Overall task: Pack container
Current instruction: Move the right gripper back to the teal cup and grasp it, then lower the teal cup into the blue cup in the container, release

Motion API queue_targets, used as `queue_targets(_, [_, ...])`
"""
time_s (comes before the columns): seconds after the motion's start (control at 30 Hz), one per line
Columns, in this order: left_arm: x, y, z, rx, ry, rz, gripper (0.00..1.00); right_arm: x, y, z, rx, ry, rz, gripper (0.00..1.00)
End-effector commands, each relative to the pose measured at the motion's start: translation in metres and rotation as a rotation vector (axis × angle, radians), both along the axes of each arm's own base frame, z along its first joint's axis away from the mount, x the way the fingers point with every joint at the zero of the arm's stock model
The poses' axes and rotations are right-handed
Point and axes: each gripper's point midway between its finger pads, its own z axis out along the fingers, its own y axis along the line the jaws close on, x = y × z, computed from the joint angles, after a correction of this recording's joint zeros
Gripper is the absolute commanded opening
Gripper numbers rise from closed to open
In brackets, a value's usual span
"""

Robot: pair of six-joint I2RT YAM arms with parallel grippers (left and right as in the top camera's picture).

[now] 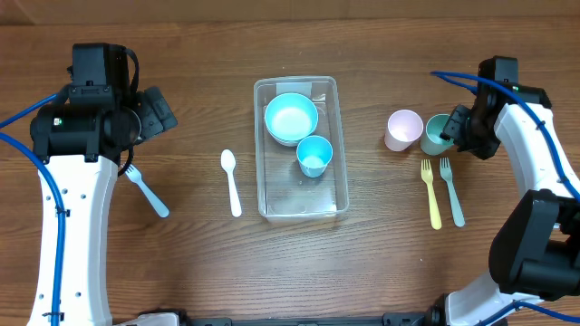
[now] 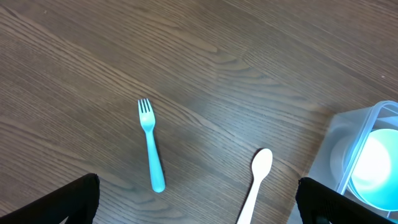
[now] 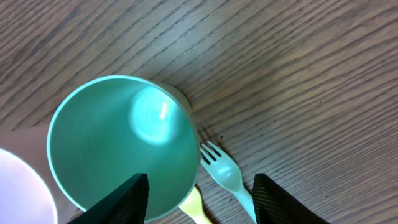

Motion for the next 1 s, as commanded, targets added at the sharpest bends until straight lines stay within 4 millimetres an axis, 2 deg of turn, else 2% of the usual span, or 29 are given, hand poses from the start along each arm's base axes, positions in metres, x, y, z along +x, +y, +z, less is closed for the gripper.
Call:
queue_targets(0.0, [0.0,0.001,0.007,-0.015,-0.025,0.017,1.0,-0.002,0.001,-0.004,0.002,-0.009,0.006,0.56])
queue_targets(0.03, [0.0,0.001,0.007,-0.015,-0.025,0.017,1.0,-0.004,0.001,-0.01,0.002,-0.01,0.006,0.56])
queue_targets(0.1, [0.0,0.001,0.007,-0.015,-0.025,0.017,1.0,-0.004,0.001,-0.016,0.002,-0.013,0.006,0.4])
queue_targets(0.13, [0.0,0.001,0.007,-0.015,-0.025,0.017,1.0,-0.004,0.001,-0.016,0.002,-0.014,0.006,0.19])
queue_targets(0.17, [0.0,0.001,0.007,-0.015,-0.025,0.017,1.0,-0.003,0.002,-0.016,0.007,-0.016,0.006,0.04])
queue_targets(0.4, [0.0,0.001,0.007,-0.015,-0.025,0.017,1.0,-0.002,0.006,-0.011,0.026,-0.021,0.011,0.04])
queue_targets(0.53, [0.0,0.001,0.007,-0.015,-0.025,0.017,1.0,0.002,0.001,0.046,-0.013,-0.125,0.008,0.04])
queue_targets(0.67, [0.0,0.001,0.007,-0.015,-0.025,0.017,1.0,-0.012,0.004,0.128,-0.06,-0.312,0.014,0.04])
queue_targets(0.73, [0.0,0.001,0.007,-0.015,-0.025,0.017,1.0,-0.026,0.025,0.155,-0.035,-0.371,0.081,0.04])
queue_targets(0.8, [0.0,0.001,0.007,-0.015,-0.025,0.017,1.0,-0.041,0.063,0.172,-0.007,-0.401,0.214,0.04])
queue_targets(0.9, [0.0,0.001,0.007,-0.015,-0.025,0.017,1.0,-0.05,0.126,0.175,0.031,-0.407,0.405,0.04])
queue_targets(0.93, [0.0,0.001,0.007,-0.015,-0.025,0.017,1.0,-0.051,0.158,0.176,0.05,-0.418,0.499,0.04])
queue_targets(0.97, [0.0,0.001,0.007,-0.015,-0.025,0.017,1.0,-0.053,0.178,0.176,0.059,-0.428,0.557,0.04])
